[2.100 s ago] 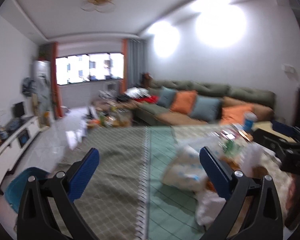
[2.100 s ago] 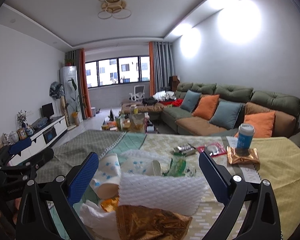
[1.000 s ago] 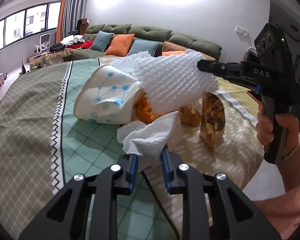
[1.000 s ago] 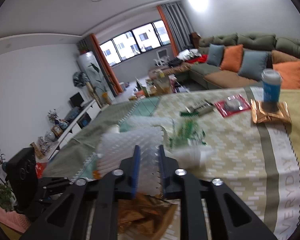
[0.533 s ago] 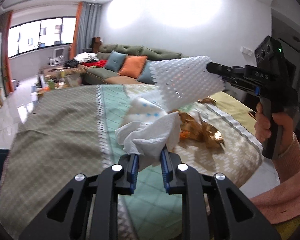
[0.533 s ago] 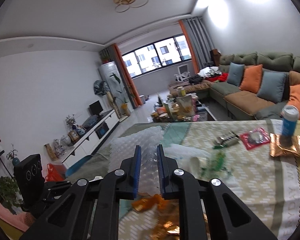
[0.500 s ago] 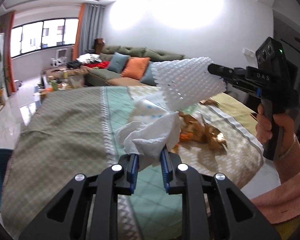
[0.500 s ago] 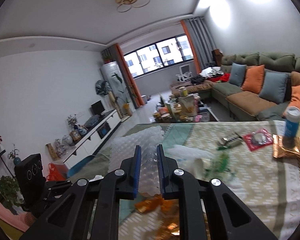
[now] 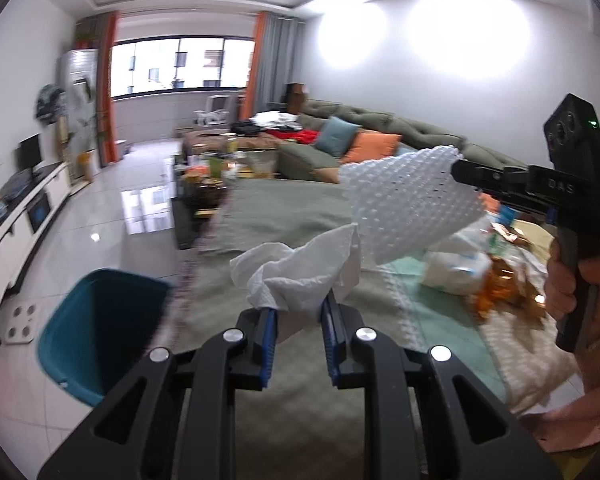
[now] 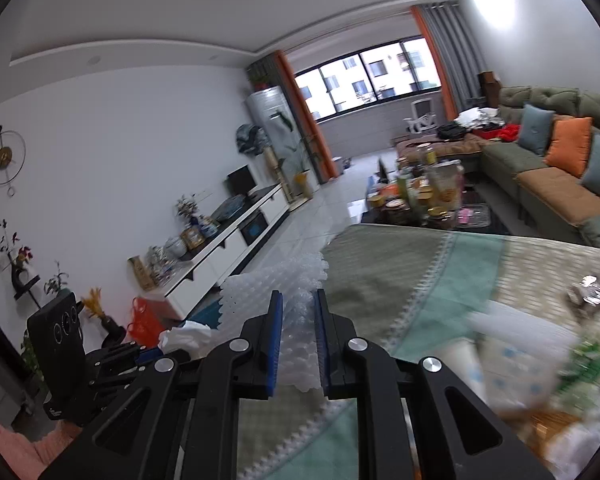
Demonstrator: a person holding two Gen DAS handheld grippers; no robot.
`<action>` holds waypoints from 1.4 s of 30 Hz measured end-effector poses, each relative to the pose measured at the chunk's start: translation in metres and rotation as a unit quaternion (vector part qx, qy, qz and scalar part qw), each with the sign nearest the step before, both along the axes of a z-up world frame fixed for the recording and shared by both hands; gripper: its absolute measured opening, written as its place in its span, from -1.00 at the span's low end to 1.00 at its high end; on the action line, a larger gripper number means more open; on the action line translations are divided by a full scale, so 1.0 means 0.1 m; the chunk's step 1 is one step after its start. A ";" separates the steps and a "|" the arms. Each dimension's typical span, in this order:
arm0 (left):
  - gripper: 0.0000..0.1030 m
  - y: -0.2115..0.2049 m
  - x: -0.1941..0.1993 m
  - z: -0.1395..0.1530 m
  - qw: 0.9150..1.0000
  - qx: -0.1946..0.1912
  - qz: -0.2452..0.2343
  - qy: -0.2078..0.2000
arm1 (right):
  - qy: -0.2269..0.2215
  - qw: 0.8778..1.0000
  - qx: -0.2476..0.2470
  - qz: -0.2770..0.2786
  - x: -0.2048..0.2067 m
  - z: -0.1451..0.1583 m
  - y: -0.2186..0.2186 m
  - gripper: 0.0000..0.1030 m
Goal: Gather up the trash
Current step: 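Carry the tissue and foam sleeve in both tools over the teal bin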
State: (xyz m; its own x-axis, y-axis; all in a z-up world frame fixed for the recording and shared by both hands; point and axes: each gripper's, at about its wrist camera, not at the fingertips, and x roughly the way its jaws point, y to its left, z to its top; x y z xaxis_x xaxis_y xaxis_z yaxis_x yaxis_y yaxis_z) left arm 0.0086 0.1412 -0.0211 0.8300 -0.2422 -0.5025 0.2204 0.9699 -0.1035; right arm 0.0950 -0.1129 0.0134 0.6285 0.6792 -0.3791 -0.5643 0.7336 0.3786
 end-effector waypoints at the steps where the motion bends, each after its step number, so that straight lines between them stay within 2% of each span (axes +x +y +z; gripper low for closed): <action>1: -0.58 0.07 0.01 0.00 1.000 0.001 0.009 0.000 | 0.000 1.000 -0.002 0.005 0.02 0.01 0.08 -0.69; 11: -0.58 0.87 0.24 -0.13 0.994 0.003 0.109 0.026 | 0.011 0.998 -0.036 0.056 0.36 -0.05 1.04 -0.69; 19: -0.57 1.27 0.33 -0.32 0.987 0.001 0.151 0.053 | 0.023 0.995 -0.067 0.068 0.62 -0.20 1.52 -0.69; 35: -0.53 1.62 0.63 -0.67 0.974 -0.017 0.199 0.108 | 0.057 0.984 -0.147 0.085 0.81 -0.58 2.41 -0.68; 42: -0.33 1.67 0.74 -0.80 0.968 -0.028 0.213 0.130 | 0.079 0.978 -0.163 0.101 0.84 -0.70 2.65 -0.60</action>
